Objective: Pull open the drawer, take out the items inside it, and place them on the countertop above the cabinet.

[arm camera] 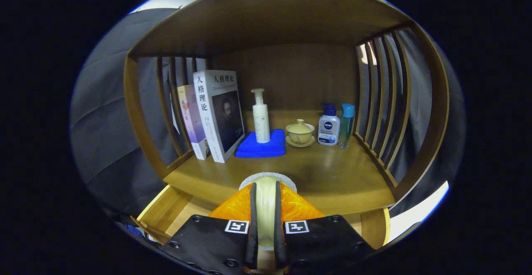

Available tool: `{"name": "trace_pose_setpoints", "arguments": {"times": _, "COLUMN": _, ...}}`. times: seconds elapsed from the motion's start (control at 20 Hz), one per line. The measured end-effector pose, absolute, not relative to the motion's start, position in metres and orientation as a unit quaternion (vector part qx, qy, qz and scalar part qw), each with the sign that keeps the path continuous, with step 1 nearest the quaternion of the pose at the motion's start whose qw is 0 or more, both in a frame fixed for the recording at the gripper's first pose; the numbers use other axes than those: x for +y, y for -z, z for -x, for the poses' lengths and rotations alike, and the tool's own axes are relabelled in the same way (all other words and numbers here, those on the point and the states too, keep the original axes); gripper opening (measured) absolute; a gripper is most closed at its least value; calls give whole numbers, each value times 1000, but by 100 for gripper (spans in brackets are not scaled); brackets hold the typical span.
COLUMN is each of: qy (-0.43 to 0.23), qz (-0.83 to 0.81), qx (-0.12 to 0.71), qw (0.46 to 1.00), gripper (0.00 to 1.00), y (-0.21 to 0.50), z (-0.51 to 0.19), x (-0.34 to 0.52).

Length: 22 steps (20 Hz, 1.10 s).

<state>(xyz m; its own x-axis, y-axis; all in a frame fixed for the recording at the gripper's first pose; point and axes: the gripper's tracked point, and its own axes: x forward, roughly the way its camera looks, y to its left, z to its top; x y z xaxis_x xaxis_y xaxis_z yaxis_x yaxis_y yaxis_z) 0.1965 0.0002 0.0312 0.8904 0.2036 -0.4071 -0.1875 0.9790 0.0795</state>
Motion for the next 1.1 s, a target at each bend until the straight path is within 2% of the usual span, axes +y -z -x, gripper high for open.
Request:
{"name": "trace_pose_setpoints", "arguments": {"times": 0.45, "qy": -58, "qz": -89, "qx": 234, "qw": 966, "gripper": 18, "y": -15, "z": -265, "x": -9}}
{"name": "trace_pose_setpoints", "arguments": {"times": 0.8, "qy": -26, "qz": -102, "qx": 217, "qw": 970, "gripper": 20, "y": -12, "z": -294, "x": -17}}
{"name": "trace_pose_setpoints", "arguments": {"times": 0.9, "qy": -19, "qz": -99, "qx": 219, "qw": 970, "gripper": 27, "y": -5, "z": -296, "x": -18}}
{"name": "trace_pose_setpoints", "arguments": {"times": 1.1, "qy": -18, "qz": -103, "qx": 207, "qw": 973, "gripper": 75, "y": -5, "z": -287, "x": -17}}
